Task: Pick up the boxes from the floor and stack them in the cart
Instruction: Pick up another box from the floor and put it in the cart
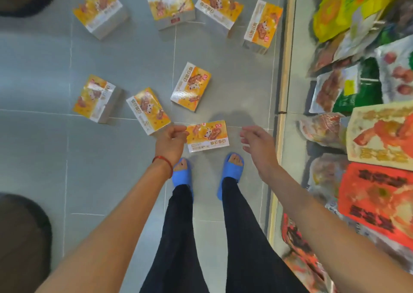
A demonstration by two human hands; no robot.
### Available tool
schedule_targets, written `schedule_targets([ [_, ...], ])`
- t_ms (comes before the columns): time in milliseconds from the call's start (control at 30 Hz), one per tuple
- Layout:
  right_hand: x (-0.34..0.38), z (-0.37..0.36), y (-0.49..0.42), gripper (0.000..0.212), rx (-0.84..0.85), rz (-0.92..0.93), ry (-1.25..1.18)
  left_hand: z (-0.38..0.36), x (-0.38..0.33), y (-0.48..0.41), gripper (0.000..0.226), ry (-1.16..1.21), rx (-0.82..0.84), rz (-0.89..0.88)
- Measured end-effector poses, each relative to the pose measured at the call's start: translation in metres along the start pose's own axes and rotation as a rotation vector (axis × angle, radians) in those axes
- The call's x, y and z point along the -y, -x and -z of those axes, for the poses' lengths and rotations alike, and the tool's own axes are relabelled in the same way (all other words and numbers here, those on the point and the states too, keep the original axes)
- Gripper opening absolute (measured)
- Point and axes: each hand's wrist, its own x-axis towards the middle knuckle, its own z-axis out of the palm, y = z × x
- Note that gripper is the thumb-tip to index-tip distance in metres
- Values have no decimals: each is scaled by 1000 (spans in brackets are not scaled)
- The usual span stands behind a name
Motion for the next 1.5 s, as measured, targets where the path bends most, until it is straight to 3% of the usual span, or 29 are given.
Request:
schedule_targets([
  [200, -57, -5, -92, 14, 109, -64, 143, -51, 51, -72, 14, 34, -64, 113],
  [433, -141, -34, -204, 11, 100, -105, 215, -88, 141, -173, 10, 4, -91, 191],
  [600, -213, -67, -293, 3, 78, -97, 248, -108, 211, -268, 49, -64, -108, 165],
  [733, -262, -98, -352, 36, 81, -92, 261, -123, 263, -333, 68, 14, -93, 212],
  [800, -282, -112, -378, 53, 106, -110, 236, -130, 279, -358, 49, 79, -64, 201],
  [867, -299, -125, -397, 52, 141, -135, 234, -138, 290, -377, 43, 143, -61, 196],
  [933, -310, -135, -406, 53, 111, -131, 238, -143, 301, -391, 65, 179, -78, 224],
  [1000, -310, -142, -403, 52, 61, -124, 228, -145, 309, -399, 71, 189, -107, 212],
  [1133, -300, -140, -385, 72, 75, -156, 214, -140, 300, -382, 57, 310, -68, 244],
  [1300, -247, -137, -325, 60, 9, -117, 234, -108, 261, -321, 63, 455, -31, 282],
  [1500, -148, -131, -216, 53, -28, -74, 167, -51, 173, -228, 22, 541, -87, 174],
])
